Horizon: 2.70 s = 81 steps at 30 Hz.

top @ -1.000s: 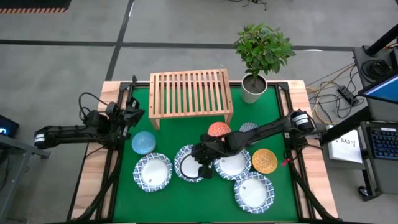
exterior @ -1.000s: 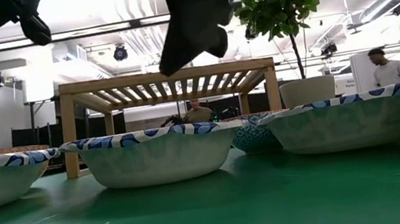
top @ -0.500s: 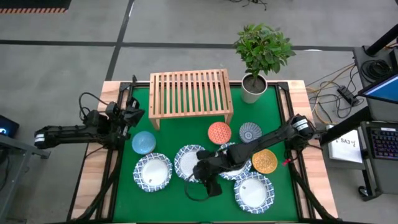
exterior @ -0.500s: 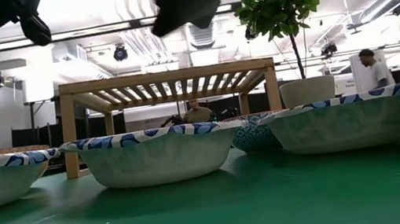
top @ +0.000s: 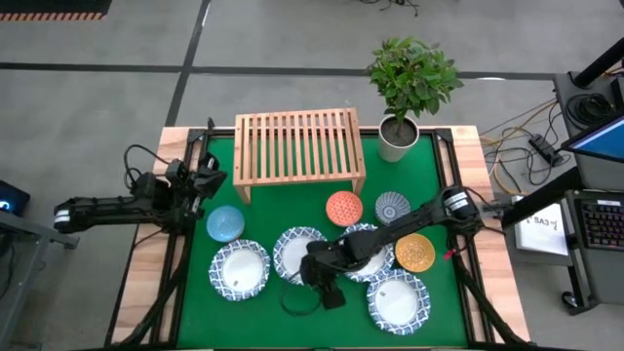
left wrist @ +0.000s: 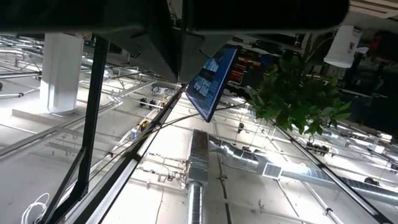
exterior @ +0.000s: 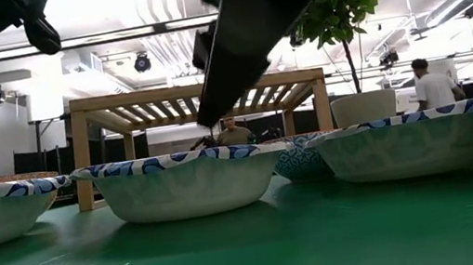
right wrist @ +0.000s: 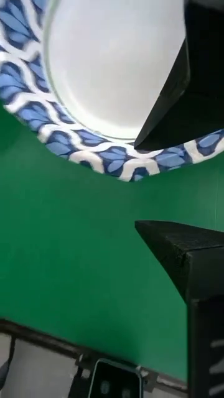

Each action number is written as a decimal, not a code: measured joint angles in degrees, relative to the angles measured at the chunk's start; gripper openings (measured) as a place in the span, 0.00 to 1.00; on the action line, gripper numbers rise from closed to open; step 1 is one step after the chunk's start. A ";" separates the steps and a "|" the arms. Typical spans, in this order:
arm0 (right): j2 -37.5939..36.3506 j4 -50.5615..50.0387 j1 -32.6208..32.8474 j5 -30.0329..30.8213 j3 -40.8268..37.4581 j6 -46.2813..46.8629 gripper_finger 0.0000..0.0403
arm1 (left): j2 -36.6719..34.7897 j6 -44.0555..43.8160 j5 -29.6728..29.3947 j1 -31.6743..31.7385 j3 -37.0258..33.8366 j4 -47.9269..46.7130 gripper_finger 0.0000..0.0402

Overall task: Place and stack bowls onto a shelf
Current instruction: Put the white bowl on the shelf

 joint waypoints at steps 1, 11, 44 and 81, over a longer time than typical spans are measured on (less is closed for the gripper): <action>0.38 -0.01 -0.19 -0.54 0.00 0.02 0.46 | 0.00 0.00 -0.02 -0.02 0.00 -0.02 0.00; 0.95 -0.65 -1.84 -0.62 -0.05 -2.13 0.45 | -0.02 -0.02 0.11 -0.01 0.00 -0.07 0.00; 1.06 7.31 -2.78 -3.24 -4.57 -0.50 0.38 | -0.02 -0.02 0.20 -0.02 0.00 -0.04 0.00; 0.49 6.79 -2.82 -4.47 -3.24 -0.84 0.02 | -0.04 -0.46 0.20 0.00 0.00 0.35 0.00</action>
